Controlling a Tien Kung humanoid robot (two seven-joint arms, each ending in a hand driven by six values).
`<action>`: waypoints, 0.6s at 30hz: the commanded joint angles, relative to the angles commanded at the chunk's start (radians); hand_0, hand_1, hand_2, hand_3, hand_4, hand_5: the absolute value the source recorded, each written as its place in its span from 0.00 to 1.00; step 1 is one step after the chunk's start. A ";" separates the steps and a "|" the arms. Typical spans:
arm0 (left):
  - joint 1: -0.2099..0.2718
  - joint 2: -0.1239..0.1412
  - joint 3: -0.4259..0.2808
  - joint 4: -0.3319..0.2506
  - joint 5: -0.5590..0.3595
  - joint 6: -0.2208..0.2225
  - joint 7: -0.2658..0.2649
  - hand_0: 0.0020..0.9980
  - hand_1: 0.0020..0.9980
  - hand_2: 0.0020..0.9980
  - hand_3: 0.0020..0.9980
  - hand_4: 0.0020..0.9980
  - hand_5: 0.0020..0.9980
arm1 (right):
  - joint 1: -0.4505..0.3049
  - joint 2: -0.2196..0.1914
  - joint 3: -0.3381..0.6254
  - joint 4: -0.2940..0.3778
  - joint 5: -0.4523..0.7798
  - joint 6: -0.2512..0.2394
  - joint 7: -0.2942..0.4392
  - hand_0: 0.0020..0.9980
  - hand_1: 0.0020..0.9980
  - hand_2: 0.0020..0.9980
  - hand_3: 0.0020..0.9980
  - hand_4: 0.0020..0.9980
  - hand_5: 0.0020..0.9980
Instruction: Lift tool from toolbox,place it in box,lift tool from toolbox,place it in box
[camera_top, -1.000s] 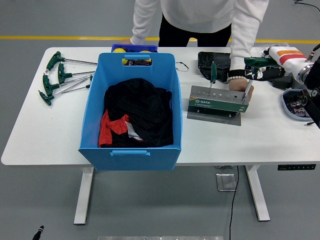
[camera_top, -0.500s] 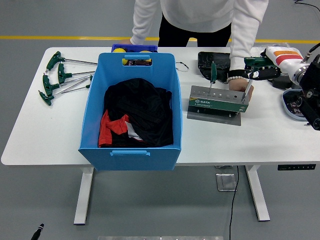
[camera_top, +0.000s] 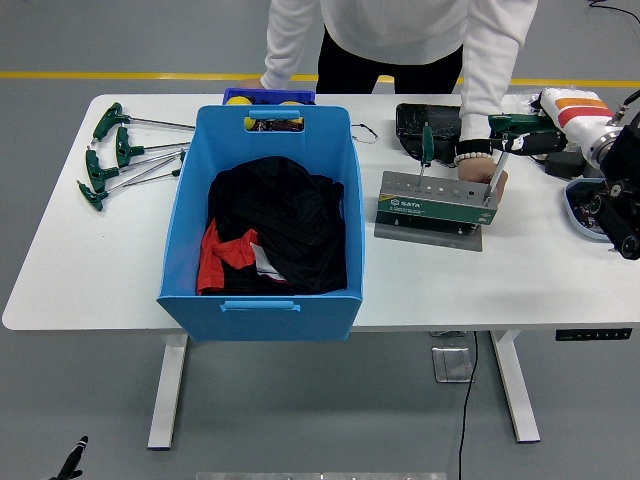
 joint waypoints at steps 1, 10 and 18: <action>-0.001 0.000 0.000 0.000 0.001 0.000 0.000 0.66 0.66 0.71 0.73 0.91 0.81 | -0.001 0.001 -0.004 -0.002 0.006 -0.005 0.000 0.07 0.06 0.10 0.10 1.00 0.75; -0.007 0.000 -0.007 0.000 0.012 0.000 0.002 0.66 0.66 0.71 0.73 0.91 0.81 | -0.005 0.016 -0.014 -0.010 0.038 -0.020 -0.006 0.05 0.04 0.08 0.09 1.00 0.75; -0.011 0.001 -0.006 0.000 0.013 0.001 0.002 0.66 0.65 0.71 0.73 0.91 0.81 | -0.001 0.027 -0.019 -0.014 0.058 -0.026 -0.019 0.04 0.02 0.07 0.08 1.00 0.75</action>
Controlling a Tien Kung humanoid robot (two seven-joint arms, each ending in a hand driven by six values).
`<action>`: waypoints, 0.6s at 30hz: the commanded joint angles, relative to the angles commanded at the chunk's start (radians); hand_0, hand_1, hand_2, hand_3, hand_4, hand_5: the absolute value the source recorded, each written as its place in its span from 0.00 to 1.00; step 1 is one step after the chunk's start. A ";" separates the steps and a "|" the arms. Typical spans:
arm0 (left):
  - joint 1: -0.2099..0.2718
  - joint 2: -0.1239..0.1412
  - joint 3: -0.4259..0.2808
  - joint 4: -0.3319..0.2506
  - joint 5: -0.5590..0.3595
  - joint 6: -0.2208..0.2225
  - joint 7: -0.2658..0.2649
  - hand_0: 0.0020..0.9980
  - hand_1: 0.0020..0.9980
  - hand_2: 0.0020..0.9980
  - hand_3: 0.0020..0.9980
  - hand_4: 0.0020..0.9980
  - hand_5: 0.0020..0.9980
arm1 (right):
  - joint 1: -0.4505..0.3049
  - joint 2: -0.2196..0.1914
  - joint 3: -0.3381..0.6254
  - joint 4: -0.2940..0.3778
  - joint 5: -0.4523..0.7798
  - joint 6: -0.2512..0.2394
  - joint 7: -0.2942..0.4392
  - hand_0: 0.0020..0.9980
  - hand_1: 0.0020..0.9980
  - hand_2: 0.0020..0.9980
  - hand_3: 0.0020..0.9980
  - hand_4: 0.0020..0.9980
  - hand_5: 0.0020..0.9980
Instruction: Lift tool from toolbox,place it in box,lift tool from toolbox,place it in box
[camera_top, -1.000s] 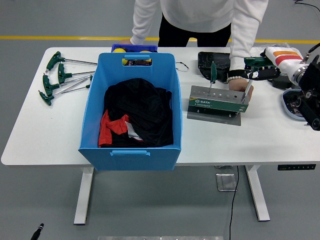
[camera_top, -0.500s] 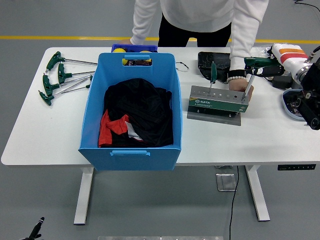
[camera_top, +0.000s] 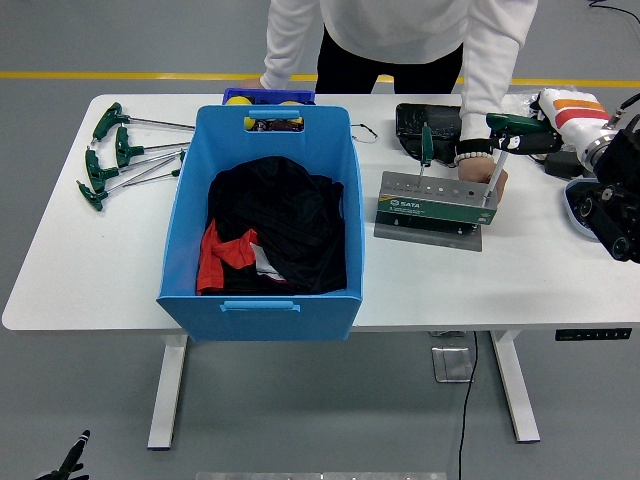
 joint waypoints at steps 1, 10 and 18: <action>0.000 0.000 0.000 0.000 0.000 0.000 0.000 0.66 0.65 0.71 0.73 0.91 0.81 | 0.000 0.001 -0.001 -0.001 0.002 0.000 -0.002 0.03 0.01 0.07 0.07 1.00 0.76; -0.001 0.000 -0.003 0.000 0.003 0.001 0.000 0.66 0.65 0.71 0.73 0.92 0.81 | 0.000 0.005 -0.020 -0.002 0.026 -0.006 -0.021 0.01 0.00 0.05 0.05 1.00 0.75; 0.000 0.000 -0.004 0.000 0.006 0.002 0.002 0.66 0.65 0.71 0.73 0.91 0.81 | -0.007 0.004 -0.042 -0.010 0.053 -0.012 -0.030 0.00 0.00 0.03 0.03 1.00 0.74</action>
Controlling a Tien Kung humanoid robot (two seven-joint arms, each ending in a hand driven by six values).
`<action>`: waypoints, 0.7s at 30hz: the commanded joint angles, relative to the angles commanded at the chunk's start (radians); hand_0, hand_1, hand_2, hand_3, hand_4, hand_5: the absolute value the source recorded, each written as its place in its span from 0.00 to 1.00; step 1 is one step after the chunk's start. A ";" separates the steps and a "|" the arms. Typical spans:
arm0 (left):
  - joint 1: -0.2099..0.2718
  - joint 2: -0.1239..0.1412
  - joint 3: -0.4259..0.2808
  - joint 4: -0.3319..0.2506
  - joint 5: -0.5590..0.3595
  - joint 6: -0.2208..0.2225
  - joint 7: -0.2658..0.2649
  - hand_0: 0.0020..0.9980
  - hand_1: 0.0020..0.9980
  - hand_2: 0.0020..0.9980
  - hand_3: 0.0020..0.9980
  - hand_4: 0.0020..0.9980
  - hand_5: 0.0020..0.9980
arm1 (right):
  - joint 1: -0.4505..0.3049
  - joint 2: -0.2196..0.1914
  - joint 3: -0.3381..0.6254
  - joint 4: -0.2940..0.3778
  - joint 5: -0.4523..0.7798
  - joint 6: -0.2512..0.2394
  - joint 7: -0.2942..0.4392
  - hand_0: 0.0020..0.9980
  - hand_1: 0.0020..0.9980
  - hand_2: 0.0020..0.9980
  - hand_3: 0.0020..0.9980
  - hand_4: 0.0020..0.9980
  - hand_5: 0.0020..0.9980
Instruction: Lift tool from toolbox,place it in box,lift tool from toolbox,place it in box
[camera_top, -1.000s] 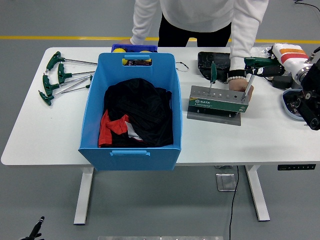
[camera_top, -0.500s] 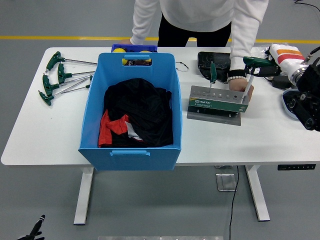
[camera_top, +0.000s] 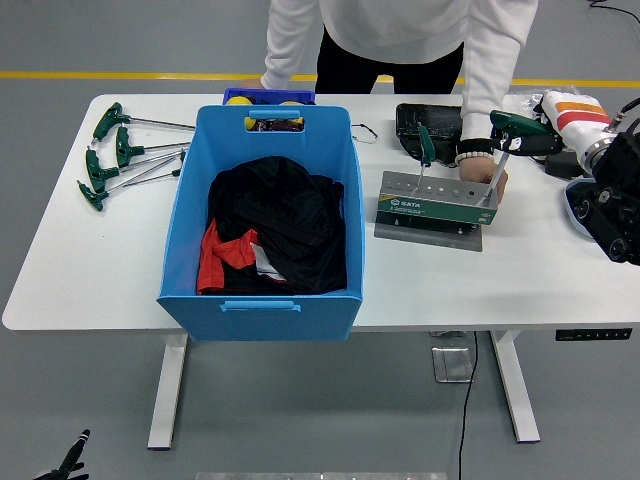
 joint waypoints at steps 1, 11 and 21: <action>0.000 0.000 0.000 0.000 0.000 0.000 0.000 0.66 0.65 0.71 0.73 0.91 0.81 | -0.001 0.000 -0.002 -0.001 0.003 0.000 0.000 0.00 0.00 0.02 0.02 1.00 0.74; 0.005 -0.001 -0.005 0.001 0.003 0.000 0.001 0.66 0.65 0.70 0.73 0.91 0.81 | -0.002 -0.007 -0.002 0.012 0.008 -0.002 -0.011 0.00 0.00 0.00 0.01 0.99 0.75; 0.019 -0.002 -0.018 0.004 0.011 0.001 0.000 0.66 0.65 0.70 0.73 0.91 0.81 | 0.005 -0.020 0.010 0.047 -0.021 0.013 -0.041 0.00 0.00 0.00 0.00 0.92 0.75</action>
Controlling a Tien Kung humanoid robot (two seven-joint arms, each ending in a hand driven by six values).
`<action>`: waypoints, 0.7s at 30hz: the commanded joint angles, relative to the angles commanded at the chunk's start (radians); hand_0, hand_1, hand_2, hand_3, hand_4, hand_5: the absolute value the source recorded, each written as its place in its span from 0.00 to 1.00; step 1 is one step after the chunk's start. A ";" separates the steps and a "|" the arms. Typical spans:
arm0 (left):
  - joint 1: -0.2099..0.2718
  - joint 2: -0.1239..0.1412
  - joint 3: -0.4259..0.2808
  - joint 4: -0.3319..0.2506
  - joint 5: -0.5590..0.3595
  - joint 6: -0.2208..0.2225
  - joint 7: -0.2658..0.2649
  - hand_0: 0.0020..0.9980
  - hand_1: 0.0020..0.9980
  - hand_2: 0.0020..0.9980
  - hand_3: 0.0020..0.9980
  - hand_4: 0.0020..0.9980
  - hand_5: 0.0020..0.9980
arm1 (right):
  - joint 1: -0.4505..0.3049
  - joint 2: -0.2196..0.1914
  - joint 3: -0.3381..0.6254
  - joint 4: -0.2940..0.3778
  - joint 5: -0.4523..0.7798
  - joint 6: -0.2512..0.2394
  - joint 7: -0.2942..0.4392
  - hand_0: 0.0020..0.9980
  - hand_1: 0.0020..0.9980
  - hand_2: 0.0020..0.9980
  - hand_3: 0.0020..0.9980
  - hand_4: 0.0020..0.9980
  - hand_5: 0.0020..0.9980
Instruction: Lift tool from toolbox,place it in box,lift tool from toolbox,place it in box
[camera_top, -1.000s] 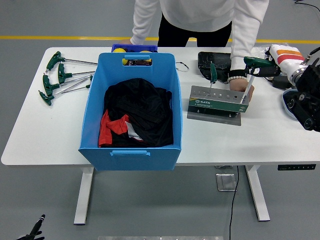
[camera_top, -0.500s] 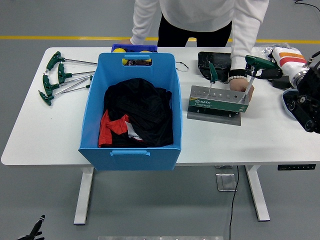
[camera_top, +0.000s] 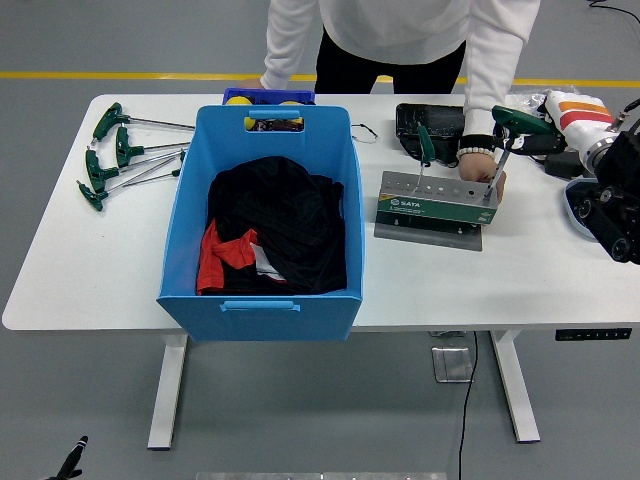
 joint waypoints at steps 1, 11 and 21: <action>0.002 0.000 -0.001 0.000 0.000 0.000 0.000 0.66 0.65 0.70 0.73 0.91 0.81 | 0.001 -0.002 0.003 0.005 -0.003 0.001 -0.002 0.00 0.00 0.00 0.00 0.92 0.75; 0.019 0.000 -0.012 0.003 0.007 0.003 -0.001 0.66 0.64 0.70 0.72 0.91 0.81 | 0.008 -0.026 0.026 0.049 -0.042 0.030 -0.022 0.00 0.00 0.00 0.00 0.89 0.74; 0.045 0.003 -0.024 0.005 0.015 0.006 0.000 0.66 0.64 0.69 0.72 0.91 0.81 | 0.009 -0.073 0.079 0.140 -0.109 0.065 -0.044 0.00 0.00 0.00 0.00 0.88 0.73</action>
